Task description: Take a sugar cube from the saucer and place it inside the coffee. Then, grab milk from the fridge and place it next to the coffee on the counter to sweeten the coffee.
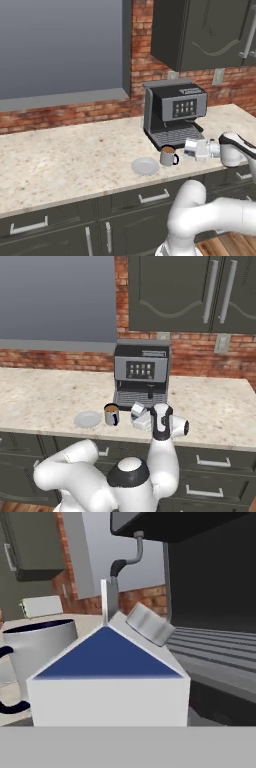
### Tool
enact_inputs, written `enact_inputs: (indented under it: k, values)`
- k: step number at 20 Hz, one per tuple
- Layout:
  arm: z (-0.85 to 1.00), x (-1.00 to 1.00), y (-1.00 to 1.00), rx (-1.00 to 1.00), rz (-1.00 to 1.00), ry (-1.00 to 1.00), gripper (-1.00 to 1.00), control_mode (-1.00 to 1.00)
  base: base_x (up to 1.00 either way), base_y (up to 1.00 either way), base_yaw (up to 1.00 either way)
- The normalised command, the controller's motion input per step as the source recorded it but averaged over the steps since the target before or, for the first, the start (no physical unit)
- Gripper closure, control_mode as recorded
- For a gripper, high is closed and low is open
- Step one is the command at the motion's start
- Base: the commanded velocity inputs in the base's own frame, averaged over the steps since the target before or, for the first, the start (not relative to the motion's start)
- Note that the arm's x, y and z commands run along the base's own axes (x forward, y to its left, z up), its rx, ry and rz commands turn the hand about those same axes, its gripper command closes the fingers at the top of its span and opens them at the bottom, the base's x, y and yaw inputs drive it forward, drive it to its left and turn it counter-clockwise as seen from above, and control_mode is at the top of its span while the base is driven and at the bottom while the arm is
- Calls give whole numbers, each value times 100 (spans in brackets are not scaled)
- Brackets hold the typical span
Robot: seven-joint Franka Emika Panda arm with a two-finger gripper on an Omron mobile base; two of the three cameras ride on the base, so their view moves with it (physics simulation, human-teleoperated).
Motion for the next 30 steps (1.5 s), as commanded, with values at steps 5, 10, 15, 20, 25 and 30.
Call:
enact_inputs:
  k: [5, 10, 15, 20, 25, 30]
  values:
    - [-2, -43, 11, 0, 1, 0, -100, -100, 0, 0, 0]
    - [24, -44, 20, 0, 0, 0, -100, -100, 0, 0, 0]
    - [65, -14, 1, 0, 0, -2, -100, -100, 0, 0, 0]
    - [59, 0, 0, 0, 0, -8, -100, -100, 0, 0, 0]
    - [57, -21, -4, 0, 0, -11, -100, -100, 0, 0, 0]
    - [73, -80, -1, 0, 0, -11, -100, -100, 0, 0, 0]
